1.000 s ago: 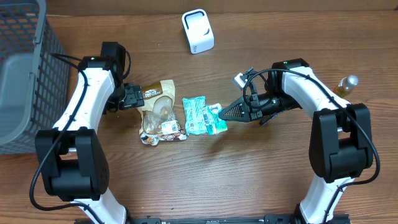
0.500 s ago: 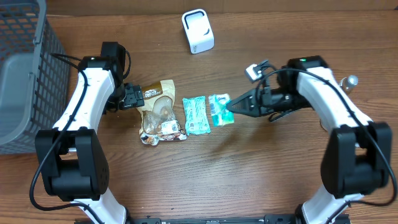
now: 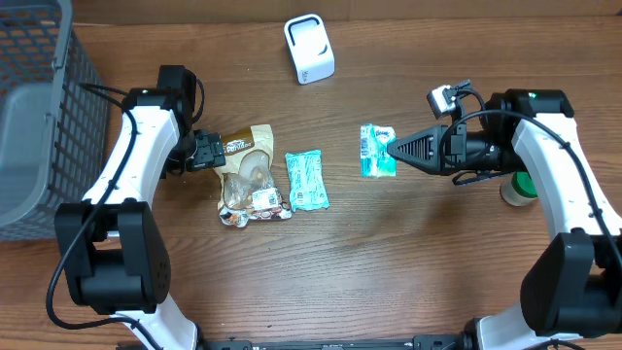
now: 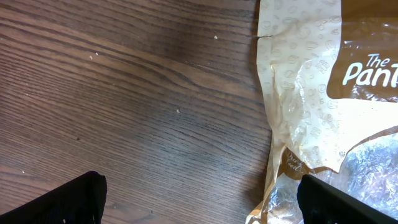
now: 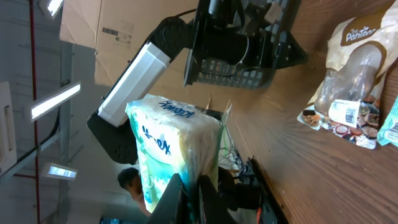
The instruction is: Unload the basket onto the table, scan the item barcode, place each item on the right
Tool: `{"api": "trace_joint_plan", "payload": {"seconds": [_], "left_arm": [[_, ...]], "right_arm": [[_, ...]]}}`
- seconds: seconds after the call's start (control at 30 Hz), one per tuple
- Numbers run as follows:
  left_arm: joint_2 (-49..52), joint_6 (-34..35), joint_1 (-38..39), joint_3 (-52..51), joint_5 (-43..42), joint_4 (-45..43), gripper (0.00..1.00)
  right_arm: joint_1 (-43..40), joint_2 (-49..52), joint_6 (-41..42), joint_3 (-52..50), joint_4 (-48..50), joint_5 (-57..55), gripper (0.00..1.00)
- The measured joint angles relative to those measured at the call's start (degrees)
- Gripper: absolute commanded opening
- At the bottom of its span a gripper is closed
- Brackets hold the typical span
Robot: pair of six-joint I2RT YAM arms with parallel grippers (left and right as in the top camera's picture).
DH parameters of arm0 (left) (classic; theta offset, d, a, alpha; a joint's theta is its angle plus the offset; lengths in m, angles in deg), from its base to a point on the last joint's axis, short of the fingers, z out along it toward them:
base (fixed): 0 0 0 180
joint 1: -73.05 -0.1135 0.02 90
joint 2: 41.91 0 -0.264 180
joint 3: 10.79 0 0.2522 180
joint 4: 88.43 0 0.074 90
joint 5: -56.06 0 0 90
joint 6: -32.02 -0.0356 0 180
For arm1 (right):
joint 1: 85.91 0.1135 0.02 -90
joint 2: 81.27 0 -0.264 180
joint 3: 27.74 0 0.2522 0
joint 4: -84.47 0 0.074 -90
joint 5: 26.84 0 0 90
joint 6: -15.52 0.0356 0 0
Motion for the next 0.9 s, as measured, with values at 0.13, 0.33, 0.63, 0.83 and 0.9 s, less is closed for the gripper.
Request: {"api": "trace_joint_plan", "payload": {"seconds": [0.13,0.33,0.63,0.83,0.9], "left_arm": [[0.0,0.0,0.0,0.0,0.0,0.0,1.0],[0.0,0.0,0.0,0.0,0.0,0.0,1.0],[0.0,0.0,0.0,0.0,0.0,0.0,1.0],[0.0,0.0,0.0,0.0,0.0,0.0,0.99],[0.0,0.0,0.0,0.0,0.0,0.0,0.99]], "right_arm": [[0.0,-0.2,1.1,0.0,0.0,-0.3,0.04],[0.5,-0.2,3.1,0.0,0.0,-0.5,0.04],[4.2,-0.2,4.1,0.0,0.0,-0.2,0.04],[7.3,-0.2,5.1,0.0,0.0,0.4,0.04],[8.1,-0.2,5.1,0.0,0.0,0.5,0.04]]}}
